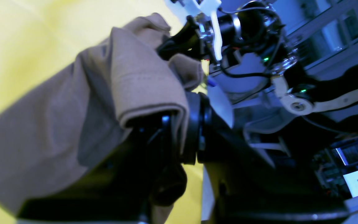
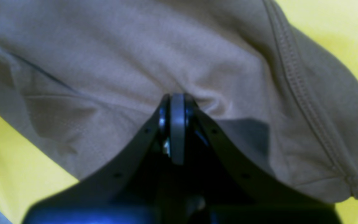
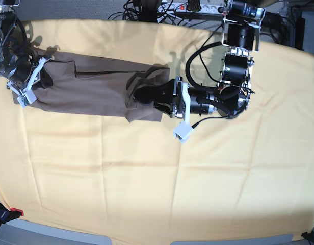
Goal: Fold the T-shirt properly
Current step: 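Fold the strip end with the left gripper toward the right gripper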
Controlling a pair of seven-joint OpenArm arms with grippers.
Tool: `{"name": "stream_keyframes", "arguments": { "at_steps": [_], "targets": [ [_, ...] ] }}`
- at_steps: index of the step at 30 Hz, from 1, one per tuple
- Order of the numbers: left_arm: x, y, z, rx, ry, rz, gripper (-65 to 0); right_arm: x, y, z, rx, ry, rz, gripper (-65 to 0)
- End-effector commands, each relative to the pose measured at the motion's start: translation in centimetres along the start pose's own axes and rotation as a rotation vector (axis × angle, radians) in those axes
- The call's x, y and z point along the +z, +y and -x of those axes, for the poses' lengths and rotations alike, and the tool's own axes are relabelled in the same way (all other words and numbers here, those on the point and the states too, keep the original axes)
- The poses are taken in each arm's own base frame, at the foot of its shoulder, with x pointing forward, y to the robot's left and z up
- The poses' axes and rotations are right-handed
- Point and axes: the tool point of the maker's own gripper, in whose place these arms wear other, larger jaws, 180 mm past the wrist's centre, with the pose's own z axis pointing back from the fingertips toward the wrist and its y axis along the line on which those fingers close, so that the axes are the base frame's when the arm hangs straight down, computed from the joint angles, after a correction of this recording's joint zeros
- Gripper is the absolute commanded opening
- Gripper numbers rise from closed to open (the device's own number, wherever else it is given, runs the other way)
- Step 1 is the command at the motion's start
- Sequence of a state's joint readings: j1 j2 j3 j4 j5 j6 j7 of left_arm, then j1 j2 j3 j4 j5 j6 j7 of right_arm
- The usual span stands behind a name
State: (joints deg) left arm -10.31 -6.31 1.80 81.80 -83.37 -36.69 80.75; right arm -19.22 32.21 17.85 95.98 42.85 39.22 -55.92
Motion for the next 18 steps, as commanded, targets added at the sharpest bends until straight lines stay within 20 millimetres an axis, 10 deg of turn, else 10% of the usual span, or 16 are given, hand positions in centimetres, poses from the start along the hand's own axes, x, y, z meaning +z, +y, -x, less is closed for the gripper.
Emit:
{"name": "stream_keyframes", "arguments": {
  "at_steps": [1,5,8,11,18],
  "targets": [
    [-0.2,-0.9,-1.9,-0.056,-0.045,0.032,-65.0,0.5,-0.9,0.1,0.015,0.022,0.03,-65.0],
    [-0.8,-1.3,-2.1,-0.063,-0.057,0.051,-43.7,0.5,-0.8,0.1,0.016,0.022,0.028,-65.0],
    [-1.5,-1.5,-2.3,0.024,-0.069,0.062,-23.4,0.5,-1.0,0.1,0.007,0.021,0.035,-52.0],
    [-2.6,-1.9,-2.7,0.129,-0.084,0.082,-20.7,0.5,-1.0,0.1,0.007,0.022,0.034,-41.1],
    [-3.0,-2.2,-3.5,0.136,-0.117,0.098,-20.7,0.5,-1.0,0.1,0.007,0.021,0.035,-40.6]
  ]
}}
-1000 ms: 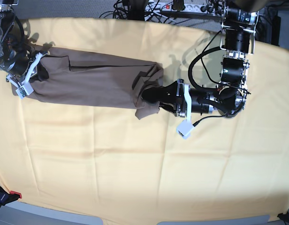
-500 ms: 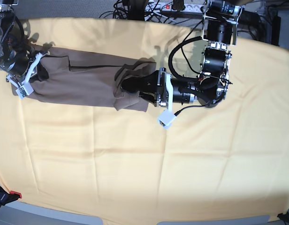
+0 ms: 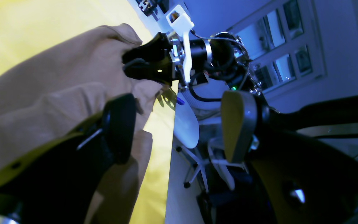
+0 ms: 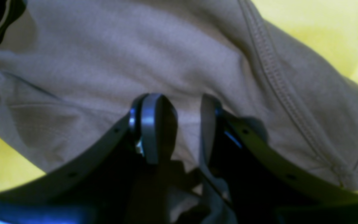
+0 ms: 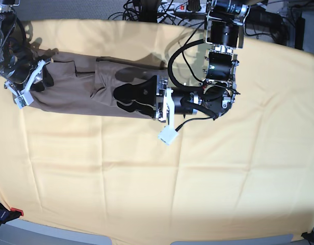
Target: Fold the T-shirt properly
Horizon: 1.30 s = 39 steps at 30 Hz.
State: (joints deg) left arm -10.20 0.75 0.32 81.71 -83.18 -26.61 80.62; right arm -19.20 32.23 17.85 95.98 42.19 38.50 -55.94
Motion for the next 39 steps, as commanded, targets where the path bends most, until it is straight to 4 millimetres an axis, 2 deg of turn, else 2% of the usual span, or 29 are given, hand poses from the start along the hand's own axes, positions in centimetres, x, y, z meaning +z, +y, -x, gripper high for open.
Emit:
{"name": "stream_keyframes", "arguments": {
  "at_steps": [1,4,7,9,11,12,13,14,16,17,21,25,27,31,35,39],
  "targets": [
    [0.1,-1.2,-1.8,-0.072,-0.045,0.035,-20.7,0.5,-0.7,0.0,0.013,0.013,0.02,-40.6],
    [2.0,-1.0,-3.4,-0.177,-0.117,0.013,-20.7,0.5,-0.7,-1.1,0.007,-0.019,0.009,-40.6],
    [4.9,-0.4,-5.7,-0.218,-0.212,-0.042,-20.7,1.1,-1.2,-3.7,-0.008,-0.105,0.001,-40.6],
    [7.3,0.0,-7.1,-0.253,-0.277,-0.087,-20.7,1.9,-2.3,-5.8,-0.015,-0.169,0.024,-40.6],
    [9.4,0.5,-7.5,-0.259,-0.306,-0.135,-21.1,3.0,-3.8,-7.5,-0.019,-0.221,0.067,-40.5],
    [10.5,0.8,-7.7,-0.262,-0.313,-0.162,-23.5,3.7,-4.6,-8.2,-0.024,-0.244,0.09,-39.6],
    [11.4,1.0,-7.8,-0.267,-0.32,-0.184,-29.1,4.3,-5.4,-8.8,-0.037,-0.265,0.115,-36.9],
    [12.4,1.1,-8.0,-0.276,-0.324,-0.207,-37.8,5.0,-6.3,-9.2,-0.058,-0.286,0.144,-33.2],
    [14.1,1.4,-8.2,-0.301,-0.322,-0.251,-61.2,6.6,-8.2,-9.8,-0.105,-0.327,0.203,-26.5],
    [14.9,1.6,-8.1,-0.306,-0.313,-0.282,-65.0,7.5,-9.1,-9.6,-0.136,-0.339,0.234,-24.8],
    [18.5,2.0,-8.4,-0.324,-0.282,-0.383,-65.0,10.1,-11.9,-7.0,-0.28,-0.324,0.337,-24.2],
    [22.3,1.8,-8.8,-0.347,-0.26,-0.48,-65.0,10.9,-12.4,-3.1,-0.395,-0.294,0.378,-24.2],
    [23.9,1.6,-9.1,-0.361,-0.255,-0.522,-65.0,10.5,-12.1,-1.3,-0.438,-0.27,0.375,-24.0],
    [25.9,1.1,-9.5,-0.38,-0.24,-0.572,-65.0,8.8,-11.1,0.7,-0.525,-0.268,0.281,-21.2],
    [27.2,0.8,-9.7,-0.392,-0.217,-0.611,-65.0,6.8,-10.1,2.6,-0.626,-0.274,0.162,-21.3],
    [27.7,0.7,-9.8,-0.398,-0.208,-0.626,-65.0,5.3,-8.3,3.9,-0.687,-0.273,0.017,-21.3]
  ]
}}
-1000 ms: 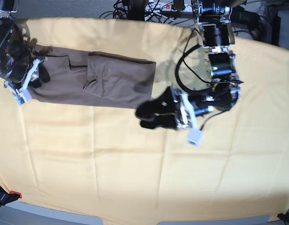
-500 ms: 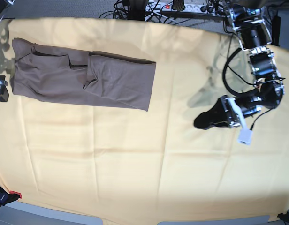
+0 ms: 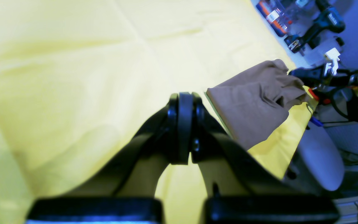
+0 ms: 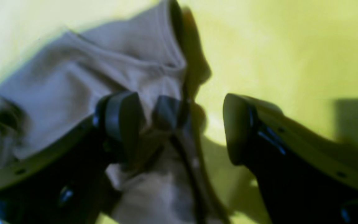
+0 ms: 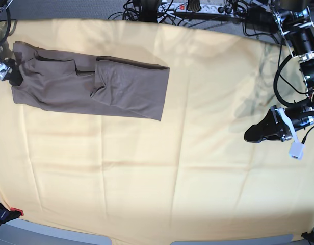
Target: Fold the T-shirt properly
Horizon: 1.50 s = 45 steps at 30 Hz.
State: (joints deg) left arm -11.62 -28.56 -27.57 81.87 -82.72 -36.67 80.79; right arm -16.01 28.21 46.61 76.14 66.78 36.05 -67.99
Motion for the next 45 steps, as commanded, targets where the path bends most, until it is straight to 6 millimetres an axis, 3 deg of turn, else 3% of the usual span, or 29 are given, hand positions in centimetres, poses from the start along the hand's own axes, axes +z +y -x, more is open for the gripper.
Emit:
{"name": "stream_keyframes", "arguments": {
  "at_steps": [1,9,12,14,17,23,28,32,35,42,45],
  "targets": [
    [0.5,-0.6,-2.0,-0.043,-0.047,0.014,-65.0,0.3,0.0,-0.3,0.015,0.011,-0.011,-21.3],
    [0.5,-0.6,-2.0,-0.043,-0.048,0.016,-65.0,-2.3,2.5,2.6,0.073,0.124,-0.115,-21.3],
    [0.5,-0.6,-2.0,-0.042,-0.047,0.015,-65.0,-2.5,2.7,2.5,0.079,0.128,-0.121,-23.5],
    [0.5,-0.6,-2.0,-0.043,-0.048,0.015,-65.0,-2.3,2.5,2.0,0.091,0.124,-0.114,-34.8],
    [0.5,-0.6,-2.0,-0.043,-0.048,0.016,-65.0,-1.7,2.3,0.9,0.131,0.123,-0.097,-65.0],
    [0.5,-0.6,-2.0,-0.042,-0.048,0.016,-65.0,0.0,2.6,-3.0,0.28,0.093,-0.043,-65.0],
    [0.5,-0.7,-2.1,-0.042,-0.051,0.019,-65.0,1.1,1.3,-6.2,0.404,0.103,0.083,-65.0],
    [0.5,-0.7,-2.1,-0.042,-0.05,0.019,-65.0,1.6,1.9,-7.6,0.45,0.084,0.089,-65.0],
    [0.5,-0.7,-2.1,-0.042,-0.05,0.019,-65.0,1.8,5.0,-8.0,0.455,0.055,-0.012,-65.0],
    [0.5,-0.7,-2.1,-0.042,-0.05,0.019,-65.0,2.2,15.8,-6.8,0.605,-0.051,-0.296,-65.0],
    [0.5,-0.7,-2.1,-0.042,-0.05,0.019,-65.0,2.7,19.4,-6.4,0.673,-0.116,-0.346,-65.0]
  ]
}}
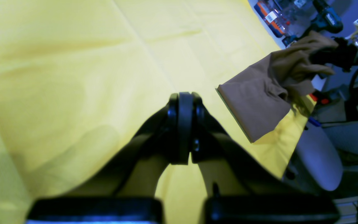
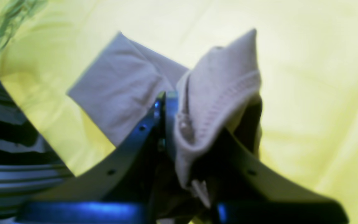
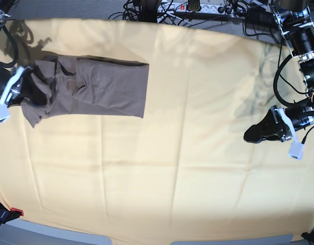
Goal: Fold the T-shirt properly
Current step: 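Lift the strip end with the right gripper and fold it over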
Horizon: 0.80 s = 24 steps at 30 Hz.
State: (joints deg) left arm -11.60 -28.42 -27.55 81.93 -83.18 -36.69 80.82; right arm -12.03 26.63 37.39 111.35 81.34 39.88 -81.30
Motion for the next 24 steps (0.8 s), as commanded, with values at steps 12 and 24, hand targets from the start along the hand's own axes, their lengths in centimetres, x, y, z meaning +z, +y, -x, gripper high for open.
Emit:
{"name": "stream_keyframes", "arguments": {
  "at_steps": [12,24],
  "targets": [
    [0.6,-0.5,-1.5,-0.032,-0.036,0.011,-65.0,-2.6,6.5,-4.5,0.074,-0.211,-0.124,-65.0],
    [0.6,-0.5,-1.3,-0.029,-0.034,0.01,-65.0,-10.0,11.1,-4.0,0.099,-0.165,-0.202,-65.0]
  ]
}}
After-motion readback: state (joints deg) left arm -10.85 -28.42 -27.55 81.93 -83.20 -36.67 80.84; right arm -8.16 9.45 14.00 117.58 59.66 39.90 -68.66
